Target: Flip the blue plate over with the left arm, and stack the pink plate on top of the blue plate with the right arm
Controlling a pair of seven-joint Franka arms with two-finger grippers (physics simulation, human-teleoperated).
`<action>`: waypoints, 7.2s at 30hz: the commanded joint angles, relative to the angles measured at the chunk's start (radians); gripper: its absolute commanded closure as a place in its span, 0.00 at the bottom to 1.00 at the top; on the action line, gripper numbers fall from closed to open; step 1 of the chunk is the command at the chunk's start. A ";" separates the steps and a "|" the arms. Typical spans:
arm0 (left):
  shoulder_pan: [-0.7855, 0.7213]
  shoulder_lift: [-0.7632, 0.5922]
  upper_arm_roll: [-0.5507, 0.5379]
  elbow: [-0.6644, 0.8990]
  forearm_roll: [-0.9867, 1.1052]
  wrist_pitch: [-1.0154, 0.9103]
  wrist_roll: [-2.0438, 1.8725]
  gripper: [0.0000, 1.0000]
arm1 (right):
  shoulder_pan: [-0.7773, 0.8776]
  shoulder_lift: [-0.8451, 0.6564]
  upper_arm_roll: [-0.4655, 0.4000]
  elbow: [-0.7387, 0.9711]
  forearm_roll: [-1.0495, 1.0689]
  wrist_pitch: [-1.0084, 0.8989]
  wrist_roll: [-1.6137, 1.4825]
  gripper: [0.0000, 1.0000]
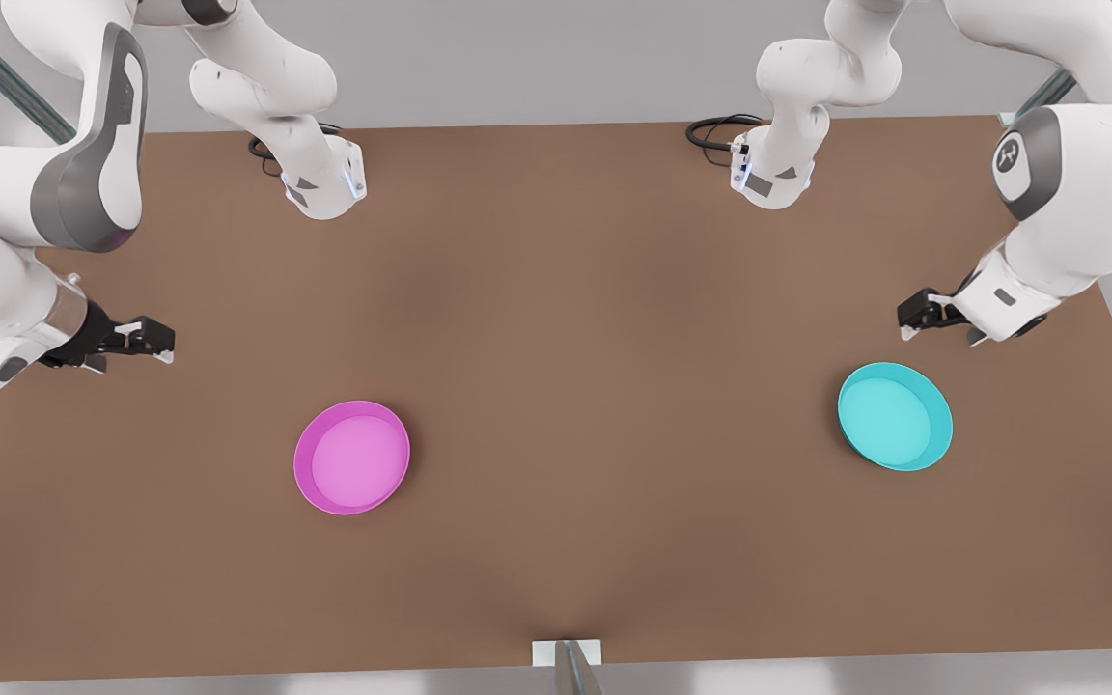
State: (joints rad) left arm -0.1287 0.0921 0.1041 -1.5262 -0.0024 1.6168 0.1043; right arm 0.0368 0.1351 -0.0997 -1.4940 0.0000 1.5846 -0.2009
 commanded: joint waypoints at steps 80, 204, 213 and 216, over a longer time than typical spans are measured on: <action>0.368 0.747 0.200 0.035 -0.576 0.314 0.618 0.71 | 0.011 0.011 0.000 -0.018 0.003 0.011 0.003 0.00; -1.149 1.115 -0.027 0.365 1.504 -0.360 -1.213 0.79 | -0.140 0.572 0.155 -0.153 0.319 0.540 -0.114 0.00; -1.164 1.124 -0.100 0.402 1.455 -0.342 -1.210 0.04 | -0.136 0.578 0.155 -0.150 0.319 0.548 -0.101 0.00; -1.164 1.112 -0.142 0.446 1.366 -0.256 -1.287 0.01 | -0.133 0.586 0.155 -0.152 0.321 0.575 -0.098 0.01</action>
State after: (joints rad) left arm -1.2910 1.2021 -0.0532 -1.0766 1.4188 1.3856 -1.2086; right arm -0.0908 0.7210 0.0552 -1.6462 0.3206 2.1598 -0.2991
